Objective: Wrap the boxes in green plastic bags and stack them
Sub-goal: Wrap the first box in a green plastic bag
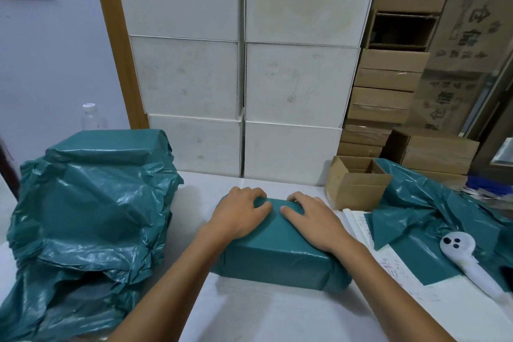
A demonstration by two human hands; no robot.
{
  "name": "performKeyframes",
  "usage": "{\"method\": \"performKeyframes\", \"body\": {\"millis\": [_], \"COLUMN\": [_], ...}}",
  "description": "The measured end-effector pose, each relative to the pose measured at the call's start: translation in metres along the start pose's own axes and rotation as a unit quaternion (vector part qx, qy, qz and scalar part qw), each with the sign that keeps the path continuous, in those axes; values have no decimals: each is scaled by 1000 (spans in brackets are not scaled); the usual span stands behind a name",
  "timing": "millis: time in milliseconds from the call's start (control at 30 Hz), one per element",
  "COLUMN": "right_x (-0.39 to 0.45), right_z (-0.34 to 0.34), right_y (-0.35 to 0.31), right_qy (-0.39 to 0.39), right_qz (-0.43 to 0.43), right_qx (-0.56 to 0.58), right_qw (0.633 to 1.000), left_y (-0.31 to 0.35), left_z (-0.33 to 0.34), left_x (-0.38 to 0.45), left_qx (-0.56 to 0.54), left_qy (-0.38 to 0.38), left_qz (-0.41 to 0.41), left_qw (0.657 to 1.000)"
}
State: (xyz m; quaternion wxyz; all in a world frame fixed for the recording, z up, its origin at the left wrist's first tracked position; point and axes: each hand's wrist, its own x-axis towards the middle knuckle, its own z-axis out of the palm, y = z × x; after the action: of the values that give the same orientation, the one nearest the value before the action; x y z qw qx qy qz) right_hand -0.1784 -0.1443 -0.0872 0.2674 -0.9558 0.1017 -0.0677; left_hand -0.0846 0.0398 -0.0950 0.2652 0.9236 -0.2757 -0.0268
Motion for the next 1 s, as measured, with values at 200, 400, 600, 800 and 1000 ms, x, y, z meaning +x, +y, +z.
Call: {"method": "performKeyframes", "body": {"millis": [200, 400, 600, 800, 1000], "right_x": [4, -3, -2, -5, -12], "right_z": [6, 4, 7, 10, 28], "right_y": [16, 14, 18, 26, 42], "right_qy": [20, 45, 44, 39, 75], "right_qz": [40, 47, 51, 84, 148], "right_qx": [138, 219, 290, 380, 530], "right_qw": [989, 974, 955, 920, 832], "left_y": [-4, -19, -30, -38, -40], "left_z": [1, -5, -1, 8, 21], "left_x": [2, 2, -4, -12, -13], "left_qx": [-92, -180, -339, -456, -545], "left_qy": [0, -21, 1, -12, 19], "left_qz": [-19, -22, -57, -62, -84], "left_qw": [996, 983, 939, 888, 834]}}
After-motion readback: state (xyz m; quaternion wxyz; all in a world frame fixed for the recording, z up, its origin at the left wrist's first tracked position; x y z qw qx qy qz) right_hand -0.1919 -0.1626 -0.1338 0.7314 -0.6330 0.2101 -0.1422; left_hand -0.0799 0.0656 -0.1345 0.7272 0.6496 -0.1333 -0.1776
